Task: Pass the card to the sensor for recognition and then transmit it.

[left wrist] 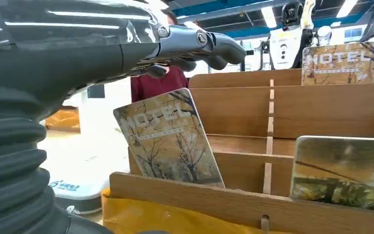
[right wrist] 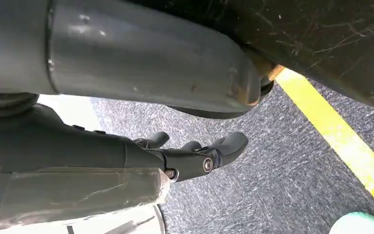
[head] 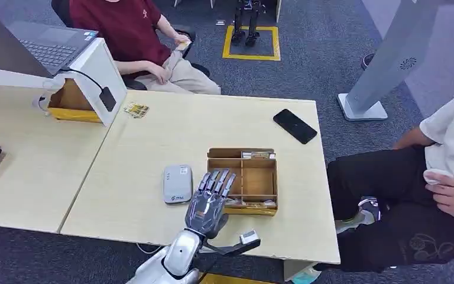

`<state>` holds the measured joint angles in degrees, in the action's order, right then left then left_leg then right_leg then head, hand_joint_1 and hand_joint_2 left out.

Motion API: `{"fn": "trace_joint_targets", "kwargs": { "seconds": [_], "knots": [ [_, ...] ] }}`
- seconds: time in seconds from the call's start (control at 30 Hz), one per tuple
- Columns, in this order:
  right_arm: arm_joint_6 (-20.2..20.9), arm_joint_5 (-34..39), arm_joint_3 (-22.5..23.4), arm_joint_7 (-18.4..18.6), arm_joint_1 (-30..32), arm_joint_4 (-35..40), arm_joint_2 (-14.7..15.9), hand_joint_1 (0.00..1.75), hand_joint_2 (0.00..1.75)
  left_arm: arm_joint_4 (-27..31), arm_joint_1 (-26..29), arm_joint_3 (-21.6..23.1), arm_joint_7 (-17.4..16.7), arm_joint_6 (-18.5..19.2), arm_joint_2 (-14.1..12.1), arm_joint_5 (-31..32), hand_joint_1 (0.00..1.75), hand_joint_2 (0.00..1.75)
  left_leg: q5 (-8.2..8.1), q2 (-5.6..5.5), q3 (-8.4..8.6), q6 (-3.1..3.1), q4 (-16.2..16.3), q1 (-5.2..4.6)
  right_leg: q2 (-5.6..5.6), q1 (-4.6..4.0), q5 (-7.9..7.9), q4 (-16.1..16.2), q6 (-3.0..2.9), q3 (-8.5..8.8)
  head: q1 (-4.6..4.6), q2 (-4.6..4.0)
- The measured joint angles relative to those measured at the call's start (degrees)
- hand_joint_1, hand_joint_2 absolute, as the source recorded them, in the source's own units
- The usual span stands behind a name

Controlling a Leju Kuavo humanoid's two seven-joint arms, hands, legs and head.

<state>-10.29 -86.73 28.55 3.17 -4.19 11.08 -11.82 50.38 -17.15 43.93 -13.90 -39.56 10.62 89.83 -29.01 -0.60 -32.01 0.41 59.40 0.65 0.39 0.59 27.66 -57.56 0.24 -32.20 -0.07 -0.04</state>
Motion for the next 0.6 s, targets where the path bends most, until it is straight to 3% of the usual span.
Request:
{"fn": "trace_joint_targets", "kwargs": {
  "seconds": [0.13,0.27,0.33,0.47,0.6],
  "knots": [
    [0.0,0.0,0.0,0.0,0.0,0.0,0.0,0.0,0.0,0.0,0.3,-0.5,2.3,0.0,0.5,0.0,0.0,1.75,0.0,-0.01,-0.01,0.0,0.0,0.0,-0.01,0.0,0.0,0.0,0.0,0.0,0.0,0.0],
    [-0.1,0.0,0.3,0.0,0.0,0.0,0.0,0.0,0.0,1.2,3.1,-5.0,14.6,1.2,2.8,-1.5,0.0,1.75,-0.01,0.0,-0.02,0.01,0.0,-0.01,0.01,0.0,0.0,0.0,0.01,-0.01,0.02,0.0],
    [-0.2,0.0,0.6,0.0,0.0,0.0,0.0,0.0,0.0,3.9,4.8,-7.6,18.2,3.2,4.1,-1.7,0.0,1.75,-0.01,-0.01,-0.03,0.01,0.0,-0.01,0.0,0.01,0.01,0.0,0.01,-0.01,0.02,0.0],
    [-0.2,0.0,1.4,0.0,0.0,0.0,0.0,0.0,0.0,8.4,6.3,-9.6,21.2,6.4,4.6,-3.0,0.0,1.75,-0.01,-0.01,-0.02,0.02,0.0,-0.01,-0.01,0.01,0.0,0.0,0.01,-0.01,0.0,0.0],
    [-0.3,0.0,1.7,0.0,0.0,0.0,-0.1,0.0,0.0,11.2,6.8,-10.3,21.5,7.3,4.5,-3.6,0.0,1.75,0.01,-0.01,-0.01,0.0,0.0,0.0,-0.02,0.0,-0.01,0.0,-0.01,0.0,0.02,0.0]
  ]
}}
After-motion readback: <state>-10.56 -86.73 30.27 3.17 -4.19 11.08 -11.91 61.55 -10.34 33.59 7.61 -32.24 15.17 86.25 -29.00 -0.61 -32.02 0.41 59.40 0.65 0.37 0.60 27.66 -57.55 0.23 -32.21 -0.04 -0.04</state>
